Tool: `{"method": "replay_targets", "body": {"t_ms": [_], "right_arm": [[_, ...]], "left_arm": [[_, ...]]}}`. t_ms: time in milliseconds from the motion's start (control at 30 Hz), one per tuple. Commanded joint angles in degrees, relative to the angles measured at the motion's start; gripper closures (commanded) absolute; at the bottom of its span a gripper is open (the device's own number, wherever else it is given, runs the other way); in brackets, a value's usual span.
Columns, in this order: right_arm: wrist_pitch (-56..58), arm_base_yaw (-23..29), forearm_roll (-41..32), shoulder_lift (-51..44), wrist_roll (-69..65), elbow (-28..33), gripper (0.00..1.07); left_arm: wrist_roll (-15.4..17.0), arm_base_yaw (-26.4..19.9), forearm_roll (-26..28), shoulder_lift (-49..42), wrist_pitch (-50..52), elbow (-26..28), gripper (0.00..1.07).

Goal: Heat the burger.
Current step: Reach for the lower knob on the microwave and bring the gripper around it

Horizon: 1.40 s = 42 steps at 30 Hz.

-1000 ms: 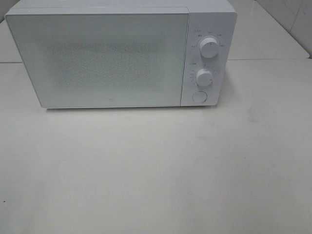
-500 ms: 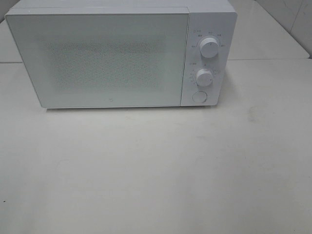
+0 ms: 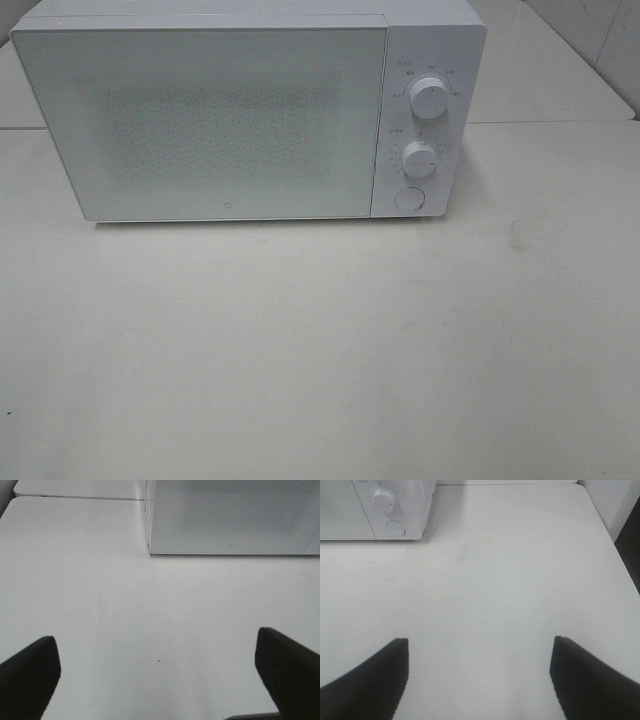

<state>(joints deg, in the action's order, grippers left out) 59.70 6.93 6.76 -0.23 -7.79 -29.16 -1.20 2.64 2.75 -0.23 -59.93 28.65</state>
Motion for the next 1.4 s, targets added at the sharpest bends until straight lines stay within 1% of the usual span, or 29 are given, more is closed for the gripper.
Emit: {"method": "replay_targets", "body": {"t_ms": [33,367,567,767,833,900,933,1000,1033,1067,1133,1233,1333,1367,1400], "right_arm": [[-0.2,-0.2,0.0,-1.0,-0.3,-0.1,0.31],[-0.2,-0.2,0.1,-1.0,-0.3,-0.1,0.31],[-0.6,-0.1,0.2,-0.9,-0.5,-0.3,0.33],[-7.4,-0.1,-0.2,0.9,-0.5,-2.3,0.33],[-13.3,-0.1,-0.2,5.2,-0.5,-2.2,0.33],[-14.7,-0.1,-0.2,6.2,-0.5,-2.2,0.33],[-16.6,-0.1,-0.2,9.2,-0.5,-2.2,0.33],[-17.5,-0.1,-0.2,10.4,-0.5,-2.2,0.33],[-18.9,-0.1,-0.2,13.5,-0.5,-2.2,0.33],[-18.9,-0.1,-0.2,13.5,-0.5,-2.2,0.33],[-20.9,-0.1,-0.2,17.9,-0.5,-2.2,0.33],[-21.5,-0.1,-0.2,19.4,-0.5,-2.2,0.33],[-24.4,-0.1,-0.2,26.2,-0.5,-2.2,0.33],[-24.4,-0.1,-0.2,26.2,-0.5,-2.2,0.33],[-25.8,-0.1,-0.2,28.9,-0.5,-2.2,0.33]], "left_arm": [[0.1,-0.1,0.5,-1.5,0.5,-0.2,0.09],[0.1,-0.1,0.5,-1.5,0.5,-0.2,0.09],[0.1,-0.1,0.5,-1.5,0.5,-0.2,0.09],[0.1,-0.1,0.5,-1.5,0.5,-0.2,0.09],[0.1,-0.1,0.5,-1.5,0.5,-0.2,0.09],[0.1,-0.1,0.5,-1.5,0.5,-0.2,0.09],[0.1,-0.1,0.5,-1.5,0.5,-0.2,0.09],[0.1,-0.1,0.5,-1.5,0.5,-0.2,0.09],[0.1,-0.1,0.5,-1.5,0.5,-0.2,0.09],[0.1,-0.1,0.5,-1.5,0.5,-0.2,0.09],[0.1,-0.1,0.5,-1.5,0.5,-0.2,0.09],[0.1,-0.1,0.5,-1.5,0.5,-0.2,0.09],[0.1,-0.1,0.5,-1.5,0.5,-0.2,0.09],[0.1,-0.1,0.5,-1.5,0.5,-0.2,0.09],[0.1,-0.1,0.5,-1.5,0.5,-0.2,0.09]]}}
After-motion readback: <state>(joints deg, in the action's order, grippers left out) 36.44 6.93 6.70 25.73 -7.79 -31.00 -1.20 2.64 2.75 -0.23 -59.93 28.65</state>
